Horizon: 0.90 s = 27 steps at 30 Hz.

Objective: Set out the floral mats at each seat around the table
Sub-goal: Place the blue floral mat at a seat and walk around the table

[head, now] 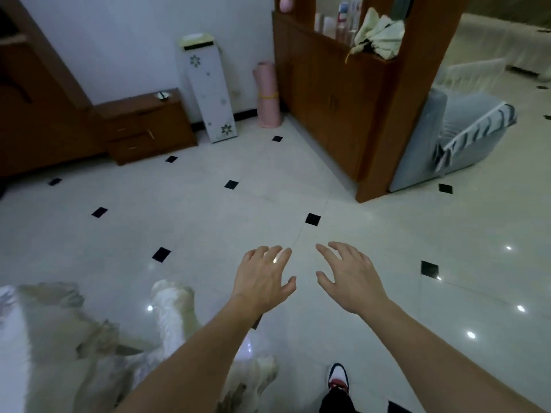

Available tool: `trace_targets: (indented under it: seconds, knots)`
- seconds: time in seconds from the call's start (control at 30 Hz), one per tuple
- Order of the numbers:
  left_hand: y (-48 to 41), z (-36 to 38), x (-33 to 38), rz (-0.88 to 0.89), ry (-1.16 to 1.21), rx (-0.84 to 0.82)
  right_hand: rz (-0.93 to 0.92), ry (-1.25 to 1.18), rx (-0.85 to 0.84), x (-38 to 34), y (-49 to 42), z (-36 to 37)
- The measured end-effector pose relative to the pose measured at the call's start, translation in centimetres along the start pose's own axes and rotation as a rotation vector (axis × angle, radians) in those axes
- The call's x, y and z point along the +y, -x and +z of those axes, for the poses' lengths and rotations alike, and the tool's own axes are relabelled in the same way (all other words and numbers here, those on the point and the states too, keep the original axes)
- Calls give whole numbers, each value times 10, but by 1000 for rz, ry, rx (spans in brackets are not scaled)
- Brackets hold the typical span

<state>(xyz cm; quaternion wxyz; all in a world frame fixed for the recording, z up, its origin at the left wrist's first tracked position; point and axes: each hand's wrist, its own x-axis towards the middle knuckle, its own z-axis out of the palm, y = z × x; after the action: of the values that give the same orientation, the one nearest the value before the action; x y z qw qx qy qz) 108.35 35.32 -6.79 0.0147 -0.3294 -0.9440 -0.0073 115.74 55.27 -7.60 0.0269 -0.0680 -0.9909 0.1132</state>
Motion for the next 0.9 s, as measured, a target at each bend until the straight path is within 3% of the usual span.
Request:
trace_targets:
  seconds: [0.2, 0.43, 0.7, 0.9]
  knots:
    - [-74, -14, -10, -193, -9, 23, -123, -40, -36, 31, -102, -10]
    - [-120, -28, -42, -392, -19, 32, -322, -37, -63, 19, -196, -20]
    - [-151, -27, -115, -562, -16, 55, -471, -65, -81, -35, -292, -3]
    - [-187, -15, -213, -645, 13, 58, -561, -46, -97, -107, -388, 24]
